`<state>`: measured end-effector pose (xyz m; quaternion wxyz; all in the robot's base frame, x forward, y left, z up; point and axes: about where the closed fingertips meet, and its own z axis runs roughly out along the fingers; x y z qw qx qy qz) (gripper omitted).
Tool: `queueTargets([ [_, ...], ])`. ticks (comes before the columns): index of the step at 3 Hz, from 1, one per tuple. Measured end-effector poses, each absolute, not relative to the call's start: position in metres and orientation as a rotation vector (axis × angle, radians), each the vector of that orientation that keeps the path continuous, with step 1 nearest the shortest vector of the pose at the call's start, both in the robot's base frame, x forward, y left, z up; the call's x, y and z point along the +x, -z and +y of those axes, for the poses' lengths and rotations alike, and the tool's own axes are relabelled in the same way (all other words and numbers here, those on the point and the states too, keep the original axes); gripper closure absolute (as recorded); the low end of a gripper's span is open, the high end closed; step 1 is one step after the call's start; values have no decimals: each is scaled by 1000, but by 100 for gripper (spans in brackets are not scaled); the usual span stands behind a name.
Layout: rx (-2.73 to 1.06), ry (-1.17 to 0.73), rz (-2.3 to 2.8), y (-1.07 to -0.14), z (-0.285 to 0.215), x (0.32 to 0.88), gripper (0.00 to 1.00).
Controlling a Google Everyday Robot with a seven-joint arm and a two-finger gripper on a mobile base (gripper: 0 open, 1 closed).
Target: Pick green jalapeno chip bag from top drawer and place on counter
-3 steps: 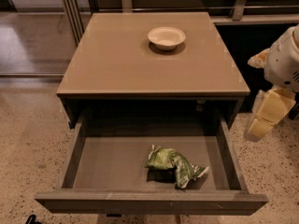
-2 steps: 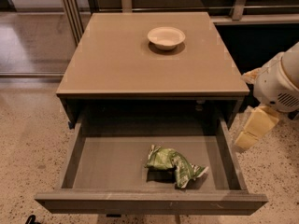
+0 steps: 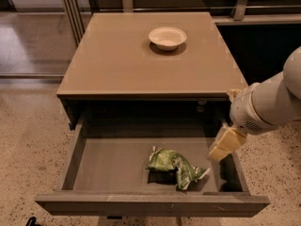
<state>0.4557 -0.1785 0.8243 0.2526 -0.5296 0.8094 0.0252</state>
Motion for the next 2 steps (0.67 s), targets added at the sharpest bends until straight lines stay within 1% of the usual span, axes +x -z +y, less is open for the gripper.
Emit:
queueTargets([
  [1, -1402, -45, 2181, -821, -175, 465, 0],
  [2, -1334, -78, 2217, -811, -181, 460, 0],
])
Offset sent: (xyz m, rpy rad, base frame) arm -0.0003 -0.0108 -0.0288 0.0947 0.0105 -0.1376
